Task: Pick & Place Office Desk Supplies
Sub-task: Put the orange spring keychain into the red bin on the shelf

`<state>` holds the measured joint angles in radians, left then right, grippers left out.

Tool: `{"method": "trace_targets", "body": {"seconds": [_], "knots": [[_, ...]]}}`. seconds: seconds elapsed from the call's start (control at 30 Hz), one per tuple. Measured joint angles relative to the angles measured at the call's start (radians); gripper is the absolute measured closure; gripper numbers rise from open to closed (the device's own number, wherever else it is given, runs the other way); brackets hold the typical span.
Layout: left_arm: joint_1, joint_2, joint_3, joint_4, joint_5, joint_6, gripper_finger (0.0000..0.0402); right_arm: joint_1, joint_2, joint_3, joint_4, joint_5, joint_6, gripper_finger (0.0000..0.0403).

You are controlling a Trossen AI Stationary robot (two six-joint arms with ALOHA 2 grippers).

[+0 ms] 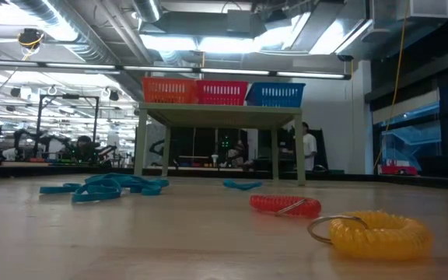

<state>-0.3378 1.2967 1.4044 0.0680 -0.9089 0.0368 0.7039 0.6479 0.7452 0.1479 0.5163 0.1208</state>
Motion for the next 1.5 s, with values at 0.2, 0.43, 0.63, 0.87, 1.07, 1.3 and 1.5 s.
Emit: {"method": "trace_targets", "body": {"seconds": [0.2,0.43,0.63,0.87,1.07,1.3,1.5], "knots": [[0.039,0.0,0.0,-0.174,0.012,-0.129,0.0377,0.0,0.0,0.0,0.0,0.007,-0.017,0.021],[0.157,0.022,-0.001,-0.409,0.016,-0.342,0.0377,0.0,0.0,0.0,0.0,0.091,-0.025,0.0211],[0.282,0.033,-0.001,-0.482,0.147,-0.375,0.0377,0.0,-0.002,0.0,0.0,0.108,-0.032,0.0211],[0.436,0.078,-0.002,-0.488,0.327,-0.343,0.0377,0.0,-0.005,0.0,0.0,0.107,-0.031,0.0211],[0.563,0.13,-0.002,-0.477,0.477,-0.331,0.0377,0.0,-0.005,0.0,0.0,0.102,-0.027,0.0211],[0.652,0.184,-0.002,-0.409,0.622,-0.282,0.0377,0.0,-0.005,0.0,0.0,0.093,-0.024,0.0211],[0.712,0.217,-0.002,-0.409,0.72,-0.257,0.0377,0.0,-0.005,0.0,0.0,0.094,-0.024,0.0211]]}}
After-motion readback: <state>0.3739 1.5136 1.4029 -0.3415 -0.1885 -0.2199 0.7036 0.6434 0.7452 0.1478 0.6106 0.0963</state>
